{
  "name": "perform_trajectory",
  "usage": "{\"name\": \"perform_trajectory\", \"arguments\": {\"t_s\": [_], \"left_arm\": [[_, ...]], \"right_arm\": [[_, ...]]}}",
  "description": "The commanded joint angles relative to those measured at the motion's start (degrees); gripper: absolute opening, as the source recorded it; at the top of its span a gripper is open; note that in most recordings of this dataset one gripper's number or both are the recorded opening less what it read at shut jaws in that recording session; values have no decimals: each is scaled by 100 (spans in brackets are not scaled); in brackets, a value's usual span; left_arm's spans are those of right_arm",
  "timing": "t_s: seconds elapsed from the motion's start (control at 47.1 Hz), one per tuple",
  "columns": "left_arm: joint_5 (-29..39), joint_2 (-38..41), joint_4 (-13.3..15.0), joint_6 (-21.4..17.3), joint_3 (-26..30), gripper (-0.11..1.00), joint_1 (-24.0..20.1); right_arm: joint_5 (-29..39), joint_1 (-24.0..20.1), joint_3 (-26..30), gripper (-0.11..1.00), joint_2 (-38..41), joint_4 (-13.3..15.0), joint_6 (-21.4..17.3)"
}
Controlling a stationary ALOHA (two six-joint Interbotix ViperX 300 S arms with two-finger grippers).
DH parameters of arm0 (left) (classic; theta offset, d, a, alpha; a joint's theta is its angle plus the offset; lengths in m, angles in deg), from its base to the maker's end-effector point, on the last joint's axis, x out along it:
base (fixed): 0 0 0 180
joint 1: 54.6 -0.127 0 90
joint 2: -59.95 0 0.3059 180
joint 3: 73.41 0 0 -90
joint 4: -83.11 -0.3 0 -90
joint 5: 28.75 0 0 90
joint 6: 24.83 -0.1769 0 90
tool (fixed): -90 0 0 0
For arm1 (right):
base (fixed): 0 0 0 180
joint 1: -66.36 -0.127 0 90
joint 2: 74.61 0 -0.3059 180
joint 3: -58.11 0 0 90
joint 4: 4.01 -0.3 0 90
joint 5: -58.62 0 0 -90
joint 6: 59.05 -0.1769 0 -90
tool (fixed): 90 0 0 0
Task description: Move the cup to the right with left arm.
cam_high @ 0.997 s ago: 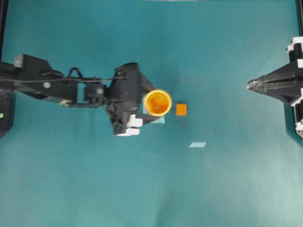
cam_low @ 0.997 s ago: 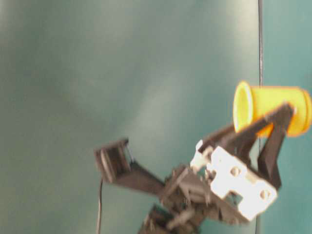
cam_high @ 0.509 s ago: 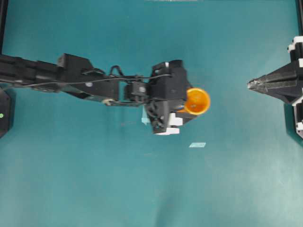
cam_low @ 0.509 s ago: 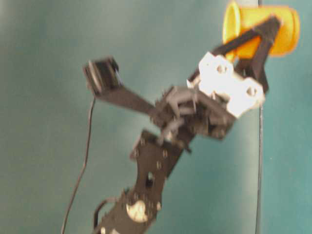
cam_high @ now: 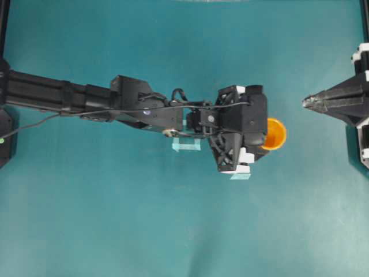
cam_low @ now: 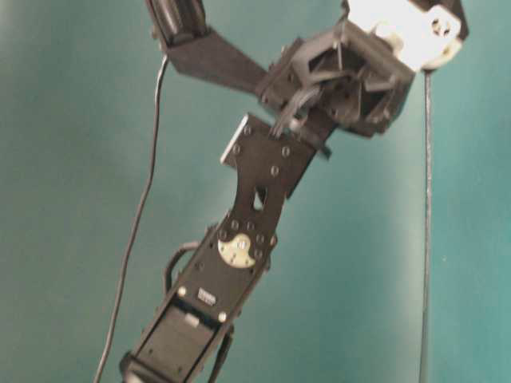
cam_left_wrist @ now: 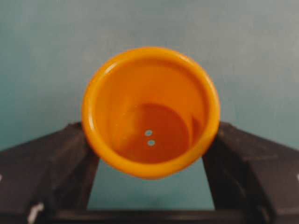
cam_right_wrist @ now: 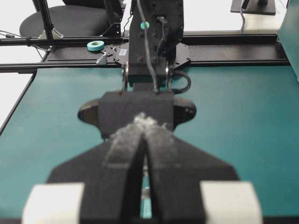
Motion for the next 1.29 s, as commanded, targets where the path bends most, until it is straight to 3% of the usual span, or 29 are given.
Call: {"name": "perform_trajectory", "arguments": {"t_s": [0.0, 0.488, 1.273], "left_arm": [[18, -26, 0, 9, 360, 65, 0], [396, 624, 0, 0, 1433, 65, -132], [598, 1055, 0, 0, 2162, 65, -211]], "right_arm": [[-18, -9, 185, -1, 9, 18, 9], [-18, 0, 246, -1, -9, 18, 18], [-18, -9, 272, -1, -9, 26, 35]]}}
